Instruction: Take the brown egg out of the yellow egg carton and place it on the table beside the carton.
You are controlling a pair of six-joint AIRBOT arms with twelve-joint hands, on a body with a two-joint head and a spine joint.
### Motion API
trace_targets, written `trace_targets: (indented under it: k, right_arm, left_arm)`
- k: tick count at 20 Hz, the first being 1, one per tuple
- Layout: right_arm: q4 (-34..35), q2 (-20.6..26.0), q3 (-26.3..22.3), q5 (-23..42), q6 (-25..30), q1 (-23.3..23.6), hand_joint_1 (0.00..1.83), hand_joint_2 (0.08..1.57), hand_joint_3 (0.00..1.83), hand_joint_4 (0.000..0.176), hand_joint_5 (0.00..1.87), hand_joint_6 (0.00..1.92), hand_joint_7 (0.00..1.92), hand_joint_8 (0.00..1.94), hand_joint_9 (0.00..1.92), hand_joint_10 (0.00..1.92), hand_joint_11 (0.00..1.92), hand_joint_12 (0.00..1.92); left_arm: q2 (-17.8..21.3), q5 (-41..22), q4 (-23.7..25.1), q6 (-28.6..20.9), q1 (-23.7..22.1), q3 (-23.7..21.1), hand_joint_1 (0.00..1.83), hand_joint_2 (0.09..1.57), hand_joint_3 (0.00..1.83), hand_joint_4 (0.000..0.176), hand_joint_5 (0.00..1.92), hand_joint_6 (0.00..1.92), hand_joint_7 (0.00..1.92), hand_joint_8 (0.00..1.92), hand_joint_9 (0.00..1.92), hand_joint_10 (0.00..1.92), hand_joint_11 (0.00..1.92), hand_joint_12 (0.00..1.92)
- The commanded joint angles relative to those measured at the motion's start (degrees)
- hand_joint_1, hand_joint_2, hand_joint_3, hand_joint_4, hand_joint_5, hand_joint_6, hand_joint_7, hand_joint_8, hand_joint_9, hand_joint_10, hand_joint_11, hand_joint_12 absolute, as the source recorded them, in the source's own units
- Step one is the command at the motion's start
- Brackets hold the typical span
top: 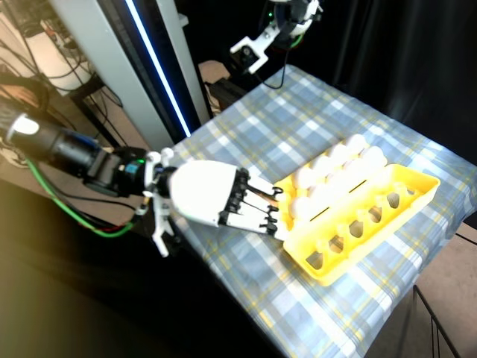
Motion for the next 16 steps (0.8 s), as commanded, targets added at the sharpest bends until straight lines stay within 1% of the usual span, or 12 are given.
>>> trace_targets:
  k: [1,2,3,4,5,6,7,10,11,14,15,16]
  right_arm:
    - [-1.0,0.61,-0.66,9.15,-0.1,0.94,1.09,1.1,0.0,0.019,1.0,0.93,1.02,0.11,0.9,0.01,0.16,0.71]
    - [-1.33,1.08,-1.25,9.86,-0.1,0.94,1.07,1.1,0.0,0.056,1.0,0.94,1.08,0.01,0.92,0.0,0.18,0.64]
    - [-1.66,1.47,-1.89,10.67,-0.1,0.94,1.06,1.11,0.0,0.076,0.99,0.96,1.08,0.0,0.91,0.0,0.19,0.57]
    - [-2.23,2.03,-3.12,12.13,-0.1,0.94,1.04,1.11,0.0,0.111,0.98,0.98,1.08,0.0,0.87,0.0,0.16,0.4]
    - [-2.82,2.65,-4.07,13.09,-0.1,0.93,1.04,1.11,0.0,0.116,0.98,0.97,1.11,0.0,0.92,0.0,0.19,0.26]
    - [-3.55,3.11,-5.07,13.83,-0.1,0.92,1.02,1.11,0.0,0.161,0.97,0.99,1.1,0.0,0.92,0.0,0.25,0.18]
    - [-4.45,4.03,-6.7,14.87,-0.1,0.39,1.01,1.12,0.0,0.173,0.96,1.0,1.1,0.0,0.92,0.0,0.28,0.13]
    - [-5.08,5.04,-9.41,18.52,-0.1,-2.66,1.01,1.11,0.0,0.176,0.97,0.98,1.1,0.01,0.81,0.0,0.29,0.09]
    - [-5.11,5.04,-10.01,19.31,-0.1,-3.57,1.04,1.11,0.0,0.126,0.99,0.96,1.14,0.01,0.8,0.0,0.28,0.07]
    - [-5.8,4.54,-11.38,19.9,-0.1,-5.75,1.06,1.12,0.0,0.046,0.97,0.99,1.15,0.0,0.76,0.0,0.25,0.04]
    - [-5.82,4.03,-11.39,19.88,-0.1,-6.35,1.06,1.12,0.0,0.039,0.97,1.0,1.16,0.0,0.76,0.0,0.24,0.03]
    - [-5.81,3.57,-11.29,19.74,-0.1,-6.9,1.07,1.12,0.0,0.02,0.97,0.99,1.16,0.0,0.75,0.0,0.25,0.03]
  left_arm:
    - [-0.49,-4.66,2.33,-0.32,-1.12,-0.29,0.34,1.47,0.0,0.0,0.87,1.92,0.87,1.92,0.59,1.92,0.2,1.86]
    - [-0.49,-4.66,2.33,-0.32,-1.12,-0.29,0.35,1.47,0.0,0.0,0.86,1.92,0.84,1.92,0.54,1.92,0.19,1.88]
    - [-0.49,-4.66,2.33,-0.32,-1.12,-0.3,0.34,1.47,0.0,0.0,0.86,1.92,0.84,1.92,0.55,1.92,0.21,1.88]
    - [-0.49,-4.66,2.33,-0.32,-1.12,-0.3,0.37,1.47,0.0,0.0,0.87,1.92,0.85,1.92,0.58,1.92,0.18,1.89]
    - [-0.49,-4.66,2.33,-0.32,-1.12,-0.3,0.39,1.45,0.0,0.0,0.84,1.92,0.83,1.92,0.53,1.92,0.13,1.91]
    - [-0.49,-4.66,2.33,-0.32,-1.12,-0.3,0.4,1.45,0.0,0.0,0.82,1.92,0.81,1.92,0.52,1.92,0.13,1.92]
    - [-0.49,-4.66,2.33,-0.32,-1.12,-0.3,0.36,1.45,0.0,0.0,0.83,1.92,0.8,1.92,0.5,1.92,0.13,1.9]
    - [-0.51,-4.66,2.33,-0.32,-1.12,-0.31,0.39,1.45,0.0,0.0,0.86,1.92,0.82,1.92,0.52,1.92,0.11,1.88]
    - [-0.51,-4.66,2.33,-0.32,-1.12,-0.31,0.4,1.45,0.0,0.0,0.86,1.92,0.81,1.92,0.52,1.92,0.11,1.85]
    - [-0.52,-4.66,2.33,-0.32,-1.12,-0.32,0.39,1.45,0.0,0.0,0.85,1.92,0.8,1.92,0.52,1.92,0.12,1.84]
    - [-0.54,-4.66,2.33,-0.32,-1.12,-0.32,0.38,1.44,0.0,0.0,0.86,1.92,0.8,1.92,0.52,1.92,0.11,1.83]
    - [-0.55,-4.66,2.32,-0.32,-1.13,-0.33,0.36,1.46,0.0,0.0,0.86,1.92,0.8,1.92,0.54,1.92,0.14,1.83]
